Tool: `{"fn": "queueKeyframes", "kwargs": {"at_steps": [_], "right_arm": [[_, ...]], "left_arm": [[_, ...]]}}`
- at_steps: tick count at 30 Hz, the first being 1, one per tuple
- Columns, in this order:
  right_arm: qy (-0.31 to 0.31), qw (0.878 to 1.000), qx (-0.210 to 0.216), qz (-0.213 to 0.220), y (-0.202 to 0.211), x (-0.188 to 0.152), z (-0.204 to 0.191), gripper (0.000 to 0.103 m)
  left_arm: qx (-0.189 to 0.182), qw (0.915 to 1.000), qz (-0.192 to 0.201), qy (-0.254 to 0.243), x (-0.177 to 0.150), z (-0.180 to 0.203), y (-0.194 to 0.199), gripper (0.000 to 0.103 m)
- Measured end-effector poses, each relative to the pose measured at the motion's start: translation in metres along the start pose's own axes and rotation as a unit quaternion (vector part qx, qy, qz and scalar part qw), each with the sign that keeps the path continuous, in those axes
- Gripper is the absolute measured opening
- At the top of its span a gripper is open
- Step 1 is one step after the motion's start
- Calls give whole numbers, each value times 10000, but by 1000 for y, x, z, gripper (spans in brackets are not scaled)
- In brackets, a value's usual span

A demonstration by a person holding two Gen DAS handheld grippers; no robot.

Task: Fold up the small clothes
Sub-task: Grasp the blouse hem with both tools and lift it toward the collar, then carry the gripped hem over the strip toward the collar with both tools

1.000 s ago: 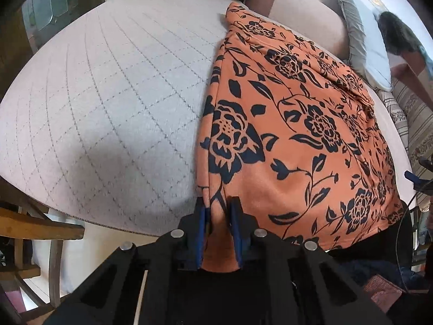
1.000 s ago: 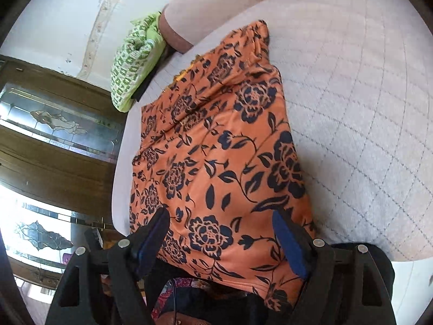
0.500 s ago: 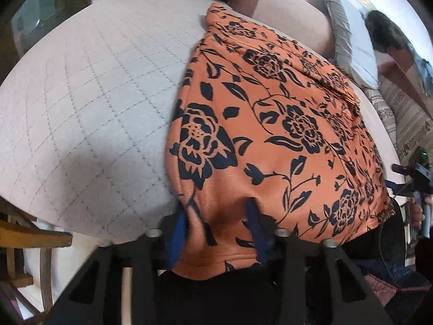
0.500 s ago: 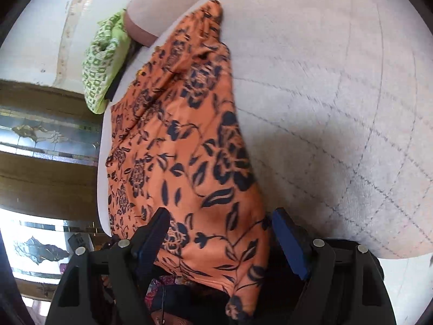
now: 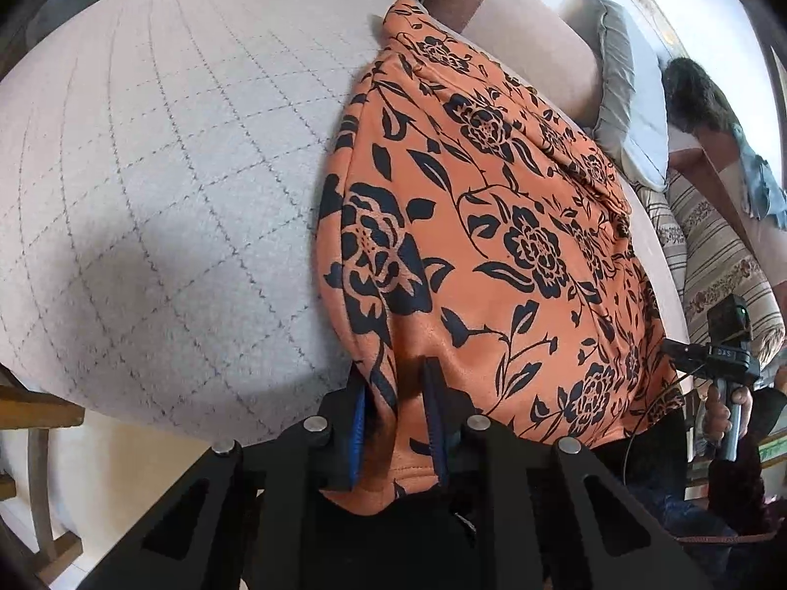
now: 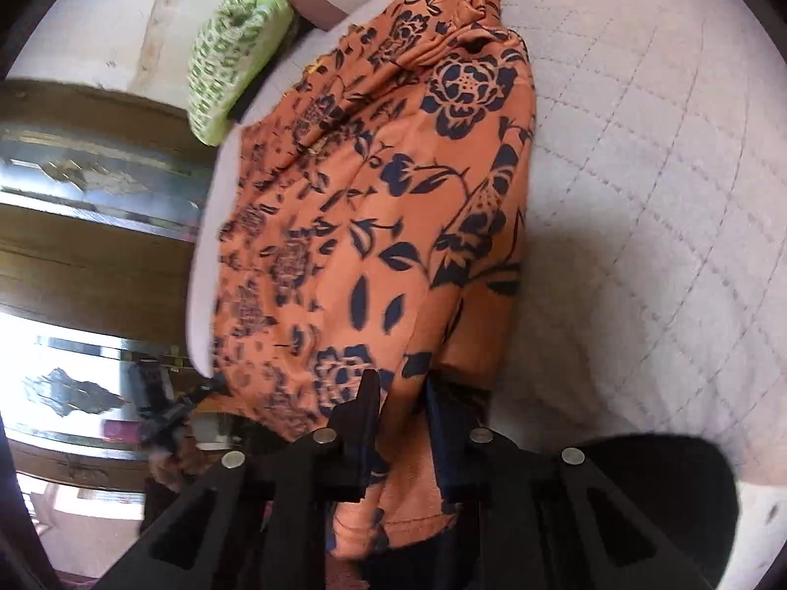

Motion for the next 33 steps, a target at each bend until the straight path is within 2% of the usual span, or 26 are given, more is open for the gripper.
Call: {"fn": "queueKeyframes", "kwargs": {"at_steps": [4,6,7,8,9,10,15,16,19,20,21,22,23,25,29,33], "right_arm": [[-235,9992,-137,-291,-8,-9,11,23],[-250,9989,-237,-320,-6,-10,15,30],[-262,9986,-317,-344,-4,-11,16,44],[-267,9981,-419,-367,-4,-11,19,70],[-286,9974,-563,-353,-1,-12,22,78],[-290,9969,-679,-285,3,-11,24,79],[-107,9978,-572,-304,-3,-12,17,79],[-132,9975,-588,-361,-7,-13,17,76],[-22,9952,-835,-519,-19,-21,19,66],[38,9948,-868,-537,-19,-22,18,50],[80,9950,-823,-555,-18,-22,15,35],[86,9958,-732,-549,-16,-22,13,15],[81,9963,-701,-497,-14,-21,13,10],[65,9979,-546,-342,-6,-17,8,8],[113,9998,-190,13,11,-5,-6,7],[20,9980,316,552,37,15,-21,7]], "left_arm": [[114,9999,16,-104,-1,1,1,22],[264,9996,-2,-92,0,-1,1,25],[338,9994,-7,-94,0,-1,2,28],[393,9992,15,-108,0,-1,3,38],[476,9987,71,-142,0,-2,4,46],[560,9982,120,-195,1,-1,5,47],[659,9971,122,-352,0,-1,1,47],[682,9970,110,-361,0,-2,1,46],[607,9977,21,-292,1,-5,1,22],[491,9986,-26,-203,1,-6,1,11],[424,9990,-44,-145,1,-7,1,9],[367,9993,-51,-100,2,-8,1,9],[342,9994,-52,-100,2,-7,1,8],[240,9996,-45,-141,2,-3,4,8],[-205,9996,122,-141,11,13,22,8],[-587,9976,367,-85,30,27,47,8]]}}
Point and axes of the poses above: each gripper's, at about its wrist camera, not at the fingertips, and y roughly against the way its jaws point, z to its right, x to its top, the point moved 9 cm from there along -y, roughly the way its jaws point, and after that the axes turned 10 degrees about y, right-handed, at the moved point
